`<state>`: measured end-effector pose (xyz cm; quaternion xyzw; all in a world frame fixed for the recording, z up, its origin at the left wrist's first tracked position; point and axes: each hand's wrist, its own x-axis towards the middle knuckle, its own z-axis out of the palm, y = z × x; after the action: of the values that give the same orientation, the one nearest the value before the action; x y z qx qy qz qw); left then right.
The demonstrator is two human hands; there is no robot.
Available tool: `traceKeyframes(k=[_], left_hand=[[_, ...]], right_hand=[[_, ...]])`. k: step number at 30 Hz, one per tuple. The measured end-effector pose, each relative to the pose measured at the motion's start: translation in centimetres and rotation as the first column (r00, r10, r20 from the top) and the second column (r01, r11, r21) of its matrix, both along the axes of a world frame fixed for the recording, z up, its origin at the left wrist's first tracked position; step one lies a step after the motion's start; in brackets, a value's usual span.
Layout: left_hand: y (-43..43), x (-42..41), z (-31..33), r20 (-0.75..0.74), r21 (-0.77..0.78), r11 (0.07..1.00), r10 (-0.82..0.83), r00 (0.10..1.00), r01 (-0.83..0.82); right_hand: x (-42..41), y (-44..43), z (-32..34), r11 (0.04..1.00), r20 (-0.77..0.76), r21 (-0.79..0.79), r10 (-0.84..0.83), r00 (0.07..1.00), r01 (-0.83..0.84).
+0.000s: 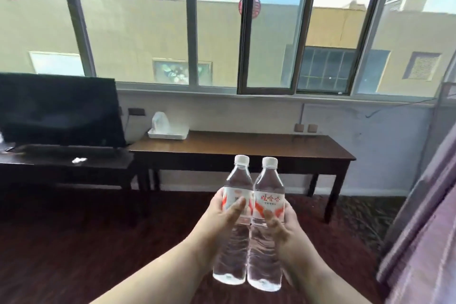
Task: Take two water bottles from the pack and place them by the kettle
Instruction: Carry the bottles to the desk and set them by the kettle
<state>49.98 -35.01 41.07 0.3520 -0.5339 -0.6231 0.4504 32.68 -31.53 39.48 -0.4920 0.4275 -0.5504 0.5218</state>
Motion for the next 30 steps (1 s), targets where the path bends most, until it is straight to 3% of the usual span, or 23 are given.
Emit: traceKeyframes(k=[7, 13, 21, 26, 30], left_hand=[[-9.4, 13.7, 0.8, -0.011, -0.026, 0.993, 0.117, 0.993, -0.117], [-16.0, 19.8, -0.3, 0.021, -0.008, 0.981, 0.194, 0.981, -0.193], [-27.4, 22.7, -3.4, 0.08, 0.005, 0.971, 0.236, 0.968, -0.237], [-38.3, 22.8, -4.6, 0.08, 0.047, 0.97, 0.235, 0.969, -0.239], [-47.7, 22.9, -3.9, 0.171, 0.035, 0.969, 0.236, 0.957, -0.245]], right_hand=[[12.9, -11.0, 1.5, 0.992, -0.021, -0.008, 0.129, 0.991, -0.129], [18.7, -18.3, 1.8, 0.979, -0.047, 0.032, 0.202, 0.978, -0.201], [20.7, -30.7, -0.7, 0.964, -0.142, 0.068, 0.265, 0.954, -0.257], [19.2, -42.6, -1.3, 0.918, -0.201, 0.109, 0.396, 0.896, -0.381], [18.6, -53.1, -1.1, 0.904, -0.262, 0.134, 0.427, 0.865, -0.406]])
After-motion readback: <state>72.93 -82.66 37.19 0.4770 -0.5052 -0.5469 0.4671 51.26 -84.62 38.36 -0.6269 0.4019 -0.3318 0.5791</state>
